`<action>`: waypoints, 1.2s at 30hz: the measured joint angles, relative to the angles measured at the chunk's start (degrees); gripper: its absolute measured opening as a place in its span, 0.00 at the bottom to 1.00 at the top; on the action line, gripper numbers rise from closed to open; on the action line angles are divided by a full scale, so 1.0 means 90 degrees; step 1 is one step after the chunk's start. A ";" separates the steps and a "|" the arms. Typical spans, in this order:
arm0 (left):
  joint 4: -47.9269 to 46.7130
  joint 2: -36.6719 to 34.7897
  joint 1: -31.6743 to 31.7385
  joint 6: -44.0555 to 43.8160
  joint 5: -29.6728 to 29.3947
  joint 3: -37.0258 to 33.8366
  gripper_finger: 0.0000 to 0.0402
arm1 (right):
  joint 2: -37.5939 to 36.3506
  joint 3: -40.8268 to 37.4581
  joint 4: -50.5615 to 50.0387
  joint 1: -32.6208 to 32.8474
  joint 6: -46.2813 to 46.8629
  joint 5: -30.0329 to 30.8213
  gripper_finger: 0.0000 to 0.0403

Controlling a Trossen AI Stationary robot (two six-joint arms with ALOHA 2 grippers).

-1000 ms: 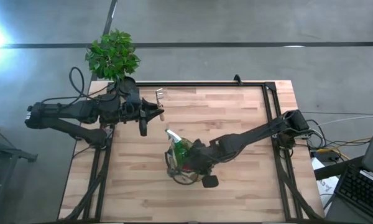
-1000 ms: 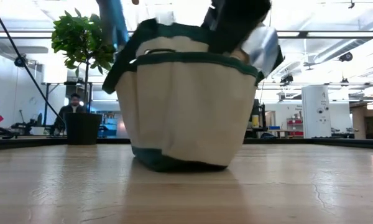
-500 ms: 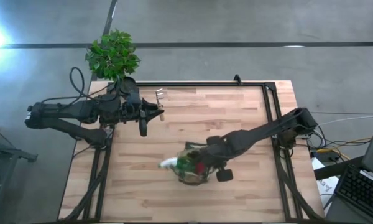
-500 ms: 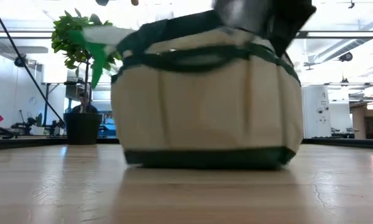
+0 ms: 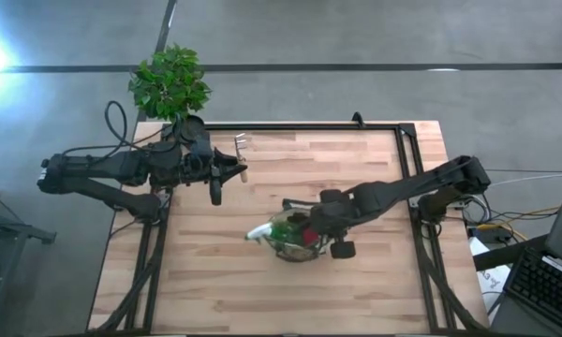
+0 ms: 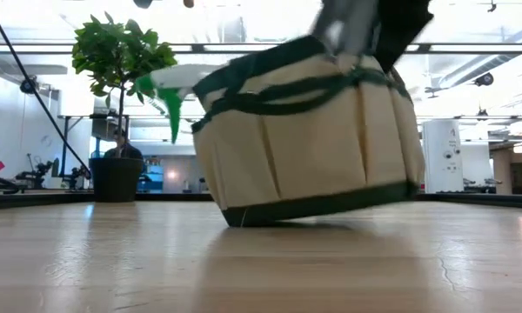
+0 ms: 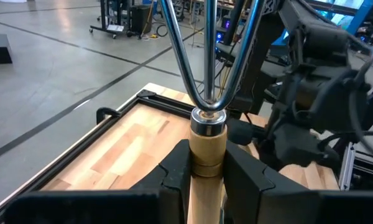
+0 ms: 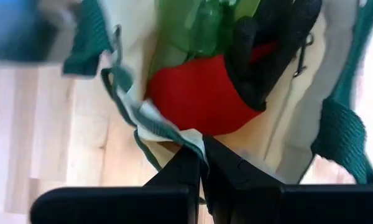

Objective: Pick & Place Garden tools in Gardening bag
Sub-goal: Put the hand rake into the gardening bag

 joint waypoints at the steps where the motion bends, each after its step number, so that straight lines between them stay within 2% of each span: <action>1: -0.0018 0.0000 0.0000 -0.0010 0.0003 0.0000 0.18 | 0.0000 -0.0111 0.0036 -0.0010 0.0002 0.0000 0.02; 9: -0.0042 0.0000 0.0000 -0.0015 0.0002 0.0000 0.18 | -0.0052 -0.0851 0.0189 -0.0193 -0.0068 0.0133 0.02; 22: -0.0042 0.0000 -0.0001 -0.0102 0.0002 0.0000 0.18 | -0.0744 -0.1111 0.0258 -0.0651 -0.0578 0.0498 0.02; 36: -0.0042 0.0000 0.0000 -0.0193 0.0002 0.0000 0.18 | -0.0761 -0.1659 0.0589 -0.0799 -0.0468 0.0430 0.02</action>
